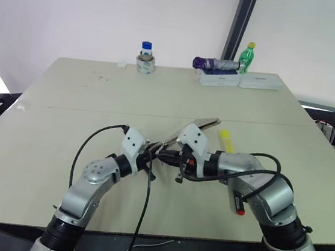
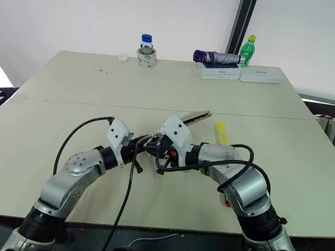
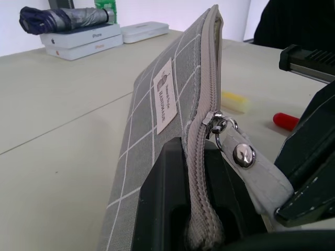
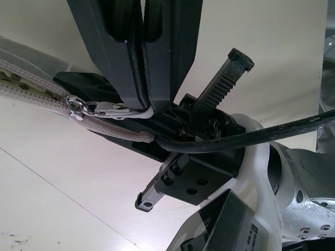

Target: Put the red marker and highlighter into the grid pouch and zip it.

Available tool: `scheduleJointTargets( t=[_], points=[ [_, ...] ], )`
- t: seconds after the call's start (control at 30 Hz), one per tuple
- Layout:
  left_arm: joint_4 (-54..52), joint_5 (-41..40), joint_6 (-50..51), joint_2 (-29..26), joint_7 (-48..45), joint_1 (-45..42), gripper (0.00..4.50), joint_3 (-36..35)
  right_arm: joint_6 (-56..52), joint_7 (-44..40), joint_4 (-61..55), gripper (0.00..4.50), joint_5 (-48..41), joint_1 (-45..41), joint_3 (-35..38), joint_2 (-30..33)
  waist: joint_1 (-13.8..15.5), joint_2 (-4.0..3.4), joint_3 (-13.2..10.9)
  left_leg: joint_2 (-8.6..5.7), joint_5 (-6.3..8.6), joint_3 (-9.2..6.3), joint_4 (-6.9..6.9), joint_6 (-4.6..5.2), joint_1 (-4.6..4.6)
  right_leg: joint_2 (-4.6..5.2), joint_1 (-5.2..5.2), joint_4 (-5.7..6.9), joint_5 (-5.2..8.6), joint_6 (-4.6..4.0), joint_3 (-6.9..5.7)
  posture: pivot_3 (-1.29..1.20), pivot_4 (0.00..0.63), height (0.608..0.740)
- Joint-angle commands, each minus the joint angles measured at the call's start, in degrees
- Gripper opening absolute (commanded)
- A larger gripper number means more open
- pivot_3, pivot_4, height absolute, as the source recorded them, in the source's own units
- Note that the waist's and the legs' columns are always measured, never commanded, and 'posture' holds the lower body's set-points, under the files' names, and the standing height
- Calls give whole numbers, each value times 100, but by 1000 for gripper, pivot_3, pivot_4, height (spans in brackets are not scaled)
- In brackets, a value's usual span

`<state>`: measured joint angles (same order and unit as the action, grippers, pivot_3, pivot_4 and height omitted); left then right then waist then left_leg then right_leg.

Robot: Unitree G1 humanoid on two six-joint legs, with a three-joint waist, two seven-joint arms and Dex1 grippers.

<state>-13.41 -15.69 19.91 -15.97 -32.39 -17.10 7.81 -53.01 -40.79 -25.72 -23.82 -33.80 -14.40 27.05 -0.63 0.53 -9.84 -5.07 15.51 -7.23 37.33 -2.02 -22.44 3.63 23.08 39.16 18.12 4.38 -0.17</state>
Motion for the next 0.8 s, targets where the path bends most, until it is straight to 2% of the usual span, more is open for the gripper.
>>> scheduleJointTargets(
  t=[0.03, 0.13, 0.17, 0.23, 0.37, 0.47, 0.57, 0.7, 0.8],
  points=[
    [-95, -20, -9, 41, 30, -147, 0, -26, 124, -82, -349, 89, -84, -19, -76, 26, 0, 0, 0, 0, 0, 0, 0, 0, 0, 0, 0, 0, 0, 0, 0, 0, 150, 740],
    [-74, -12, -9, -4, 24, -162, 0, -91, 192, -152, -399, 89, -131, 11, 63, 145, 9, 0, 0, 0, 0, 0, 0, 0, 0, 0, 0, 0, 0, 0, 0, 0, 150, 740],
    [-66, -16, -8, -29, 21, -169, 0, -126, 187, -175, -395, 319, -180, 23, 153, 190, 8, 0, 0, 0, 0, 0, 1, 0, 0, 0, 0, 0, 0, 0, 0, 0, 150, 740],
    [-55, -38, 1, -87, 15, -183, 0, -211, 198, -259, -442, 984, -253, 89, 324, 350, 5, 0, 0, 0, 0, 0, 1, 0, 0, 0, -1, -1, 0, 0, 0, 0, 150, 740],
    [-5, -68, 31, -294, 3, -222, 0, -433, 285, -205, -451, 3015, -251, 313, 870, 772, 12, 1, -1, 0, 1, 0, 1, 1, 0, 0, -2, -3, 0, 0, 0, 0, 150, 740],
    [21, -131, 62, -509, -36, -233, 0, -682, -146, 226, 319, 3015, -56, 275, 1477, 1119, 2, 1, -1, 0, 1, 0, 0, 2, 1, 0, -2, -3, 0, 0, 0, 0, 150, 740],
    [35, -84, 23, -691, -80, -197, 0, -767, -25, 451, 915, 3015, 215, 287, 1671, 1377, 12, 1, -1, 0, 1, 1, -1, 2, 1, 0, -3, -3, 0, 0, 0, 0, 150, 740],
    [109, 41, -139, -936, -211, -132, 0, -770, -28, 965, 1712, 3015, 596, 183, 1794, 1383, -9, 1, -1, 1, 0, 4, -8, 0, 1, 0, -2, -6, 0, 0, 1, 0, 150, 740],
    [160, 2, -198, -953, -258, -103, 0, -804, 89, 1230, 2280, 3015, 737, 128, 1801, 1157, -11, 1, -1, 2, 0, 6, -8, 0, 1, 0, -1, -6, 0, 0, 1, 0, 150, 740]
  ],
)
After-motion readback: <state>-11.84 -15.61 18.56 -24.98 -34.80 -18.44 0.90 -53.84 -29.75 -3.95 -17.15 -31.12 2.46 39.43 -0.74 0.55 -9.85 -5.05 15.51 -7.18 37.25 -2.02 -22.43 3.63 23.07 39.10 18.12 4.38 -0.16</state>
